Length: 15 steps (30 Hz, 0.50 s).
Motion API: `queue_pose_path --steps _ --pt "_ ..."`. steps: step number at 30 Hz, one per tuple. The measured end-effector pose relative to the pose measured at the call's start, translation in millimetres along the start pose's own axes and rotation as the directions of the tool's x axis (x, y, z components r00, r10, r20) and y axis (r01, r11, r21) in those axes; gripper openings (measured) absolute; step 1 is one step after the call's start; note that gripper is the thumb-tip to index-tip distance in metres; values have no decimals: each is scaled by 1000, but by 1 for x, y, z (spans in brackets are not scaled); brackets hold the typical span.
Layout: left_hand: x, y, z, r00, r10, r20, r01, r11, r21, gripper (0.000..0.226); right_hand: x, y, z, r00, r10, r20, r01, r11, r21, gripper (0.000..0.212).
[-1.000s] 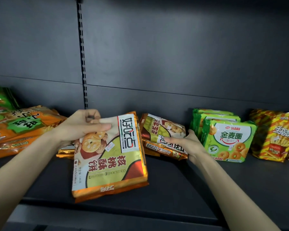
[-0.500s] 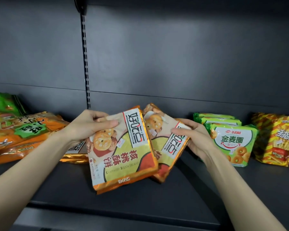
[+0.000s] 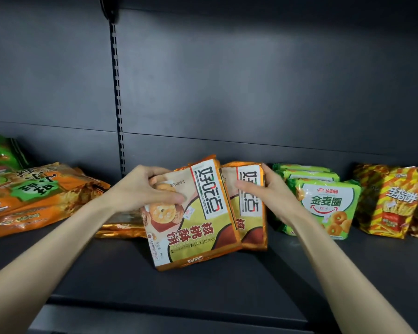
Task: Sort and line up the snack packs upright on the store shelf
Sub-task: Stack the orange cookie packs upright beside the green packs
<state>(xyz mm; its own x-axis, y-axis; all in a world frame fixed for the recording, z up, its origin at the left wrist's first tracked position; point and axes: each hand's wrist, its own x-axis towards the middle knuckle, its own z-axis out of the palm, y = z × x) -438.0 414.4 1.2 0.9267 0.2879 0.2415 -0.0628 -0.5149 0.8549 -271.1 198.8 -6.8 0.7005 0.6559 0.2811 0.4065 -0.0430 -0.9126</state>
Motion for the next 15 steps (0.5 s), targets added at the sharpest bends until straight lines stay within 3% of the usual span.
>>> queue_pose_path --steps 3,6,9,11,15 --pt "4 5 4 999 7 44 -10 998 65 46 -6 14 -5 974 76 212 -77 997 -5 75" --pt "5 6 4 998 52 18 -53 997 57 59 -5 17 -8 985 49 164 -47 999 -17 89" --pt "4 -1 0 995 98 -9 -98 995 13 77 0 10 -10 999 -1 -53 6 995 96 65" --pt "4 -6 2 991 119 -54 -122 991 -59 77 3 -3 -12 990 -65 -124 81 988 133 41" --pt "0 -17 27 980 132 -147 -147 984 -100 48 11 -33 -13 969 -248 6 247 963 -104 16"
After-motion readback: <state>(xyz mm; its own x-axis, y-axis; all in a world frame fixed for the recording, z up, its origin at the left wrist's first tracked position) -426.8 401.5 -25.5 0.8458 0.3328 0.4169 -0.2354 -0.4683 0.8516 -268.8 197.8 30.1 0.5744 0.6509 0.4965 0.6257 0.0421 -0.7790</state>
